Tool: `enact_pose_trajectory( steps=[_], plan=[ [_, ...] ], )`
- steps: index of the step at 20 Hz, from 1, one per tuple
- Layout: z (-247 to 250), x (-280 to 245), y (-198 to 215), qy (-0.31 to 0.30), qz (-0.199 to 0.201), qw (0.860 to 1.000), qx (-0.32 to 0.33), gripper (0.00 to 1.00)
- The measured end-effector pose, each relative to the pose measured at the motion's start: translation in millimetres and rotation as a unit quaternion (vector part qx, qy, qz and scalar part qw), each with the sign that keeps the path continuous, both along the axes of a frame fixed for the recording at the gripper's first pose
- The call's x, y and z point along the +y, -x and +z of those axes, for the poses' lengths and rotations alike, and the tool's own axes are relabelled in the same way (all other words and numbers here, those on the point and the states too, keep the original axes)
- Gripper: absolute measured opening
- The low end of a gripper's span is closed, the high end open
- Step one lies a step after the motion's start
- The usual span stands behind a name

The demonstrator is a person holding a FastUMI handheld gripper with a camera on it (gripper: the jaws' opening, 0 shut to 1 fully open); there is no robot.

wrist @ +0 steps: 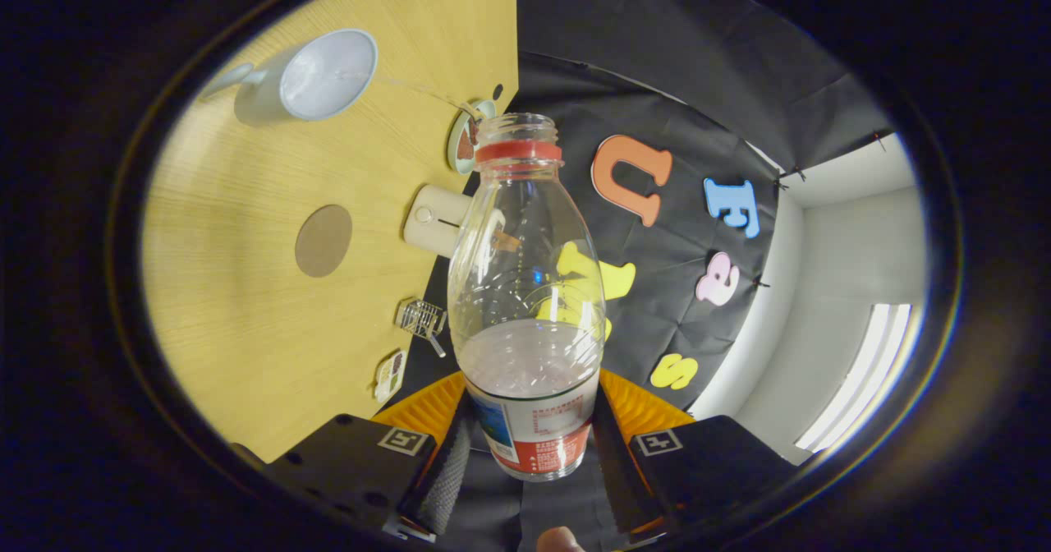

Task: Take the bottle from table, then pour the juice into the cup, finally place the bottle on the coaster

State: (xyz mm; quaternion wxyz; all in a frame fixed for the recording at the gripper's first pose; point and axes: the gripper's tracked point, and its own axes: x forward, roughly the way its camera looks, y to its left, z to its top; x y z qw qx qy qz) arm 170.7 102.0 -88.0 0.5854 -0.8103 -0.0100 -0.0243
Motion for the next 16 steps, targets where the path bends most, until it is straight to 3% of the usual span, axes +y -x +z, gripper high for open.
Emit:
enact_pose_trajectory(
  steps=[16],
  plan=[
    [3.3,16.9,1.0,0.032,0.013,0.999,-0.001,0.77]
  ],
)
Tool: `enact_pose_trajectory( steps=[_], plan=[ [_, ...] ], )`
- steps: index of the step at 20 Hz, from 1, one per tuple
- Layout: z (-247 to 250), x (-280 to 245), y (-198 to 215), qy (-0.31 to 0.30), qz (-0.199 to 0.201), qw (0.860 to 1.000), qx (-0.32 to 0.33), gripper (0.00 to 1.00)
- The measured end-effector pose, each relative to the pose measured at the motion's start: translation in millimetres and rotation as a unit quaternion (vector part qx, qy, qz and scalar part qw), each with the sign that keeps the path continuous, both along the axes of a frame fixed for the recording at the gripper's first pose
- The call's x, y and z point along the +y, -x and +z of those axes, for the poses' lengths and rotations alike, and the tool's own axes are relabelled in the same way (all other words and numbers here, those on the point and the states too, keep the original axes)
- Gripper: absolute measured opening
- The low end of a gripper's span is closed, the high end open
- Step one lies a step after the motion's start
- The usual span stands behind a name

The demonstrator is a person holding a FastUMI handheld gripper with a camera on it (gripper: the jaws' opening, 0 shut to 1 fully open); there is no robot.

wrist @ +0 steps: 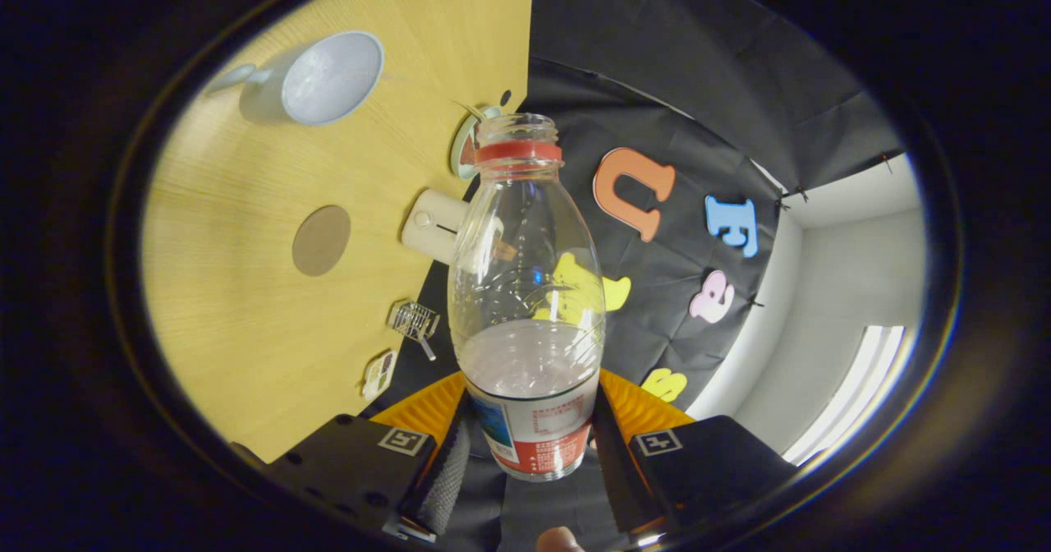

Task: Take the bottle from table, then pour the juice into the cup, finally place the bottle on the coaster

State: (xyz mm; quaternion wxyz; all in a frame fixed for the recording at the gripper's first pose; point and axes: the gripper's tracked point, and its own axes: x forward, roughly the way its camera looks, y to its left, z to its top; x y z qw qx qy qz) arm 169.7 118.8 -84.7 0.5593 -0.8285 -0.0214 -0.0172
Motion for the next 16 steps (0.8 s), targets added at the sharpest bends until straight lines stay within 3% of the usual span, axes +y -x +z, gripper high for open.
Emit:
enact_pose_trajectory(
  steps=[16],
  plan=[
    [-1.8,3.4,-0.9,0.029,0.0,1.0,-0.004,0.77]
  ],
)
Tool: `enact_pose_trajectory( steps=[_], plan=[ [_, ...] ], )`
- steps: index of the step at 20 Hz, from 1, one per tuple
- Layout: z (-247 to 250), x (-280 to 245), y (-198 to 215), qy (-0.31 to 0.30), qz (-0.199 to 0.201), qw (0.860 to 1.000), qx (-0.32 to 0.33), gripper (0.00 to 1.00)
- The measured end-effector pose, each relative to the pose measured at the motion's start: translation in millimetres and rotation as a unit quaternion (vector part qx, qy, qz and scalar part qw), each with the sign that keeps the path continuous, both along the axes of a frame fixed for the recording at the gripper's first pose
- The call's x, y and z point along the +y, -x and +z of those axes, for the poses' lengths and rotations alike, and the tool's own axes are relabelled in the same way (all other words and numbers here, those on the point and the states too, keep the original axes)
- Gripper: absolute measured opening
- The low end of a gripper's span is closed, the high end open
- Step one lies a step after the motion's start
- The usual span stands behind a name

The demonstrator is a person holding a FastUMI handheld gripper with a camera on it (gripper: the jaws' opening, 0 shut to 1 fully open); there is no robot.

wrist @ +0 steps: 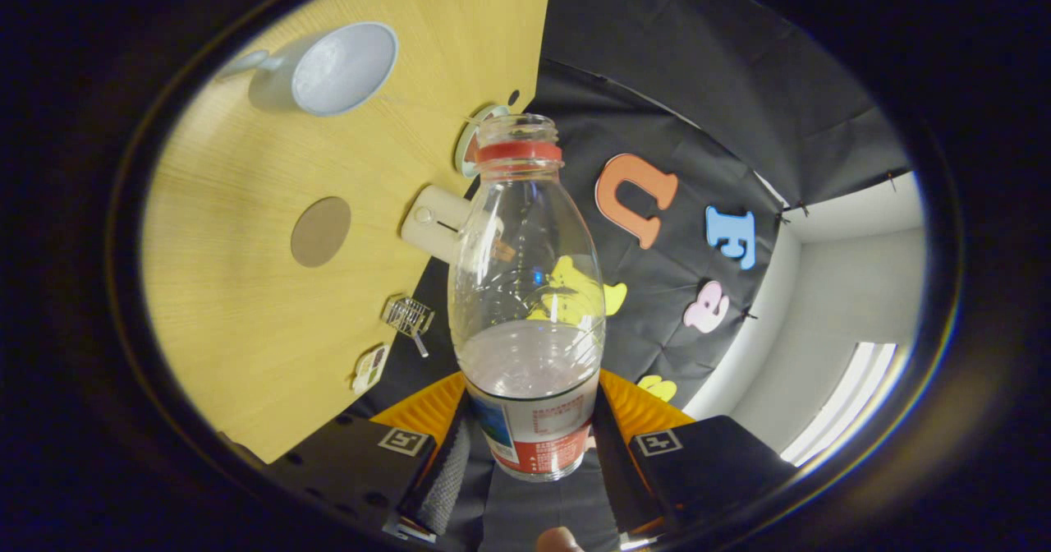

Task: Take the bottle from table, then pour the juice into the cup, finally place the bottle on the coaster

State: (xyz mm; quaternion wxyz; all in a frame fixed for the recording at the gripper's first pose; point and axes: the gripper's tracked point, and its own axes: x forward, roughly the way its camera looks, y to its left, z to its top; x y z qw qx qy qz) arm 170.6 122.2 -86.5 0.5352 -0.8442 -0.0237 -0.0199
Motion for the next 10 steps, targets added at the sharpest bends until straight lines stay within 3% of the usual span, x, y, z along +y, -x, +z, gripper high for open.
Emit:
enact_pose_trajectory(
  steps=[10],
  plan=[
    [-6.1,12.7,0.4,0.019,0.007,1.0,0.012,0.77]
  ],
)
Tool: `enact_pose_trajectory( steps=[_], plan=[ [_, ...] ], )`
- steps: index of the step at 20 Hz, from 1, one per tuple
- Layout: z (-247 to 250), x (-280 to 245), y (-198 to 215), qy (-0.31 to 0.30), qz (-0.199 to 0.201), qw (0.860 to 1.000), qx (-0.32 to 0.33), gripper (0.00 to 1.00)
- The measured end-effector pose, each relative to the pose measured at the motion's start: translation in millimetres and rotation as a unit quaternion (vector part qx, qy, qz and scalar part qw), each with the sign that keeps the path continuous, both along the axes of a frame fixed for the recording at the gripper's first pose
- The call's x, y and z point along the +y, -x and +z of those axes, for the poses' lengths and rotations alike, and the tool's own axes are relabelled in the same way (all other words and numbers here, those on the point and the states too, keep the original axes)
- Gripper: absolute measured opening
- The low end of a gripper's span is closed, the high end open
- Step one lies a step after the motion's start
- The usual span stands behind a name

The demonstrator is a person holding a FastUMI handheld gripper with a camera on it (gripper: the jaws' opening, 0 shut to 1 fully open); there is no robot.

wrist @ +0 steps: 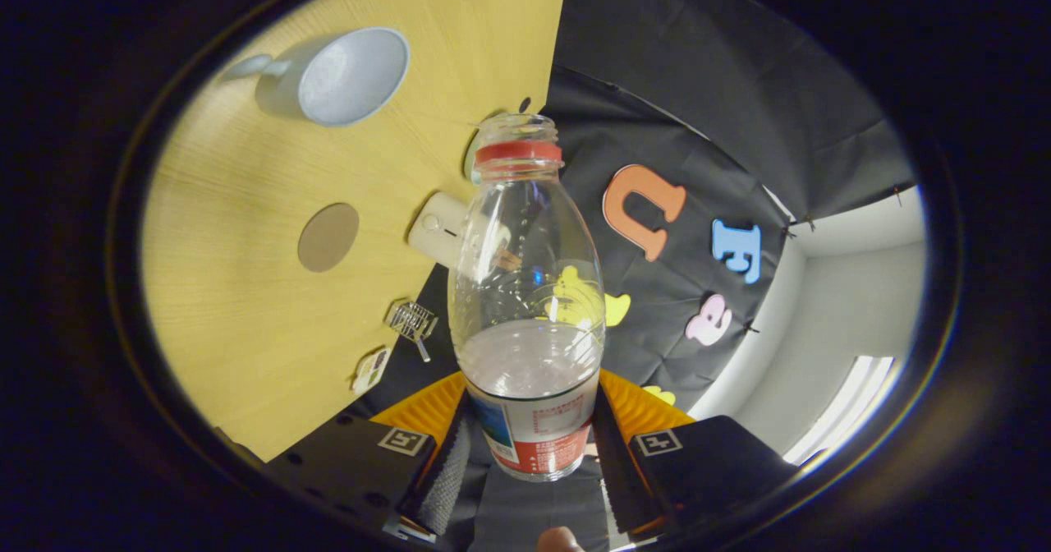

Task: Take the bottle from table, then pour the juice into the cup, finally place the bottle on the coaster

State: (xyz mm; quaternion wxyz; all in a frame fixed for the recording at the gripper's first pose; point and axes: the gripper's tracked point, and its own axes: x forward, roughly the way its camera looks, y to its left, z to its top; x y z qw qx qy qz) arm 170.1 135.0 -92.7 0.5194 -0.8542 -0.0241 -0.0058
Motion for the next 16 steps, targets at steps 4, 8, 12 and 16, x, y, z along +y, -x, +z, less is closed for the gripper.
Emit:
enact_pose_trajectory(
  steps=[4,8,12,16],
  plan=[
    [-1.3,-2.4,-1.8,0.0,-0.004,1.0,0.004,0.77],
    [-4.3,-6.4,-4.2,-0.017,-0.005,1.0,0.007,0.77],
    [-9.4,-9.7,-3.0,-0.039,-0.007,0.999,0.015,0.77],
    [-19.5,-15.6,-5.7,-0.081,-0.022,0.996,0.038,0.77]
  ],
)
